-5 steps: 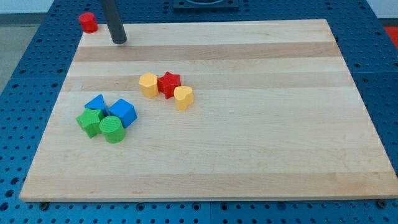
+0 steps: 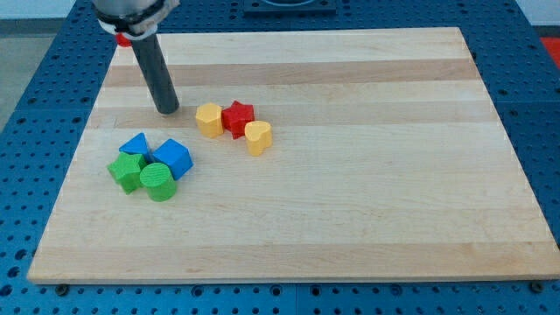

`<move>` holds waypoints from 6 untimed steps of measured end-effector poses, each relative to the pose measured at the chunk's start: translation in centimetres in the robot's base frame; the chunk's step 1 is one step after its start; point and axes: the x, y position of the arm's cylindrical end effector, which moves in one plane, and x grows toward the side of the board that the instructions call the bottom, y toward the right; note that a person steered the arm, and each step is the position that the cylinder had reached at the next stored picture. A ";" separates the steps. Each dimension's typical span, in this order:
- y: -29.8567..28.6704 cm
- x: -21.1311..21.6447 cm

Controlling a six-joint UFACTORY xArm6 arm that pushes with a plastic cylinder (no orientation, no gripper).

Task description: Separate the red star from the yellow hexagon

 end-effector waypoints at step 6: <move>8.6 6.7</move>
